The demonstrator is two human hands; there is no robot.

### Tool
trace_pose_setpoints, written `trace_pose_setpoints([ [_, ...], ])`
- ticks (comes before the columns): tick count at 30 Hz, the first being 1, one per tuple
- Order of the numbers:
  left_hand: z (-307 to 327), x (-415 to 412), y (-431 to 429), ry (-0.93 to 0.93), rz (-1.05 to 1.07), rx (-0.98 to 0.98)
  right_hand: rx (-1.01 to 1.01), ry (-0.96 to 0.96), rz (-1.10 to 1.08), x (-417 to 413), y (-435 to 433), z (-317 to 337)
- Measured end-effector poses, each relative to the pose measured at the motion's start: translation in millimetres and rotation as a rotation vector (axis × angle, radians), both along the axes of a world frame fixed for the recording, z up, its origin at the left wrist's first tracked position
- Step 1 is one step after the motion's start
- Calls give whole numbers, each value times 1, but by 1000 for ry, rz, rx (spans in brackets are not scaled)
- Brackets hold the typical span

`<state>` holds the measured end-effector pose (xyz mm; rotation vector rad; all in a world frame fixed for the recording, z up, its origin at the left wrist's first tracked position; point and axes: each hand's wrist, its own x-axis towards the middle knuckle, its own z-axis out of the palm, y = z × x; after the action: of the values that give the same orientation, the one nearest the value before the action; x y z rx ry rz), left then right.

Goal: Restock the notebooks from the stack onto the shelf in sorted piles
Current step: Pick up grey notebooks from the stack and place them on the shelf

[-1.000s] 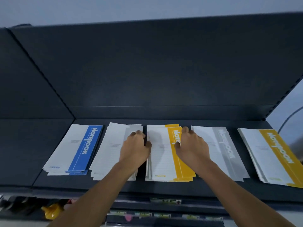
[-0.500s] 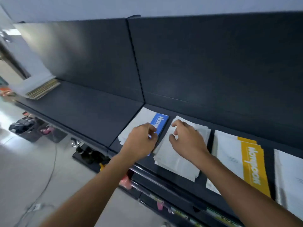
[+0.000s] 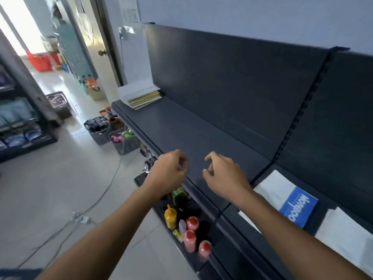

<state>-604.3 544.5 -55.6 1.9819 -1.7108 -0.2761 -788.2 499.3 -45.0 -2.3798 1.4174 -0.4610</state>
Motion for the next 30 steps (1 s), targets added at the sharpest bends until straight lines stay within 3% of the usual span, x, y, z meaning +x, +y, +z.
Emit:
trace_pose_setpoints([
  [8,9,144,-43,-5,38,0,-16,9,12,139,-43,7],
  [30,13,421,-184,47,179,0,-9,29,163,430,-241,8],
])
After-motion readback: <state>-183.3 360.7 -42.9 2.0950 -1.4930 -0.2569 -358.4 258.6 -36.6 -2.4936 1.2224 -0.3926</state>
